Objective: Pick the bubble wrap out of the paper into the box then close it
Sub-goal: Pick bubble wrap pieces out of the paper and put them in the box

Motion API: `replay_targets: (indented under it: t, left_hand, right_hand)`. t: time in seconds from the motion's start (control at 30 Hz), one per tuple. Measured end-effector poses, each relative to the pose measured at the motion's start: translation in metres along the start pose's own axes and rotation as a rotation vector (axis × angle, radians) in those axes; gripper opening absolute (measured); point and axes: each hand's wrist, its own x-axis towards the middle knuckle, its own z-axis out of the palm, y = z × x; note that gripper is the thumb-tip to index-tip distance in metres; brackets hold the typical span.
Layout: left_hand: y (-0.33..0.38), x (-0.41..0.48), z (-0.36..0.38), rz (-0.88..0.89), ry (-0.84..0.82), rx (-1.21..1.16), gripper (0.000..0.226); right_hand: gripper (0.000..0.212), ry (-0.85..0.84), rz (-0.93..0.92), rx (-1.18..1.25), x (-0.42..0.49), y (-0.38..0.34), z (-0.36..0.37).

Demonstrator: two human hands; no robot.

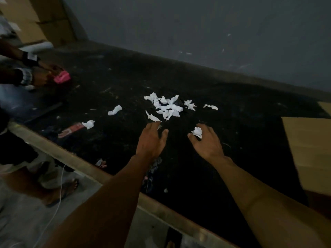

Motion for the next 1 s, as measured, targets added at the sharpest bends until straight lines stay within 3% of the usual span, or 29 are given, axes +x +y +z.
replay_targets:
  t: [0.23, 0.4, 0.5, 0.63, 0.7, 0.8, 0.87, 1.0]
  left_hand:
    - [-0.035, 0.077, 0.058, -0.073, -0.034, 0.064, 0.047]
    - [-0.062, 0.112, 0.089, -0.092, -0.009, 0.210, 0.062]
    - [-0.078, 0.138, 0.098, -0.088, -0.020, 0.255, 0.071]
    - [-0.112, 0.169, 0.114, -0.113, -0.146, 0.195, 0.083]
    - [-0.125, 0.178, 0.122, -0.115, -0.211, 0.168, 0.071]
    - [-0.133, 0.183, 0.130, 0.006, -0.111, 0.106, 0.032]
    - [-0.132, 0.188, 0.130, 0.065, -0.074, 0.104, 0.018]
    - [-0.113, 0.205, 0.122, 0.082, -0.078, 0.023, 0.009]
  right_hand:
    - [0.057, -0.031, 0.081, -0.107, 0.091, 0.036, 0.038]
    - [0.060, 0.035, 0.050, -0.197, 0.128, 0.056, 0.069]
    - [0.064, -0.026, 0.106, -0.239, 0.144, 0.066, 0.089]
    - [0.049, 0.070, 0.082, -0.230, 0.147, 0.080, 0.121]
    - [0.040, 0.138, 0.091, -0.229, 0.150, 0.083, 0.131]
    - [0.026, 0.254, 0.071, -0.235, 0.158, 0.079, 0.134]
    - [0.020, 0.267, 0.075, -0.279, 0.165, 0.073, 0.131]
    - [0.033, 0.234, 0.139, -0.289, 0.178, 0.061, 0.122]
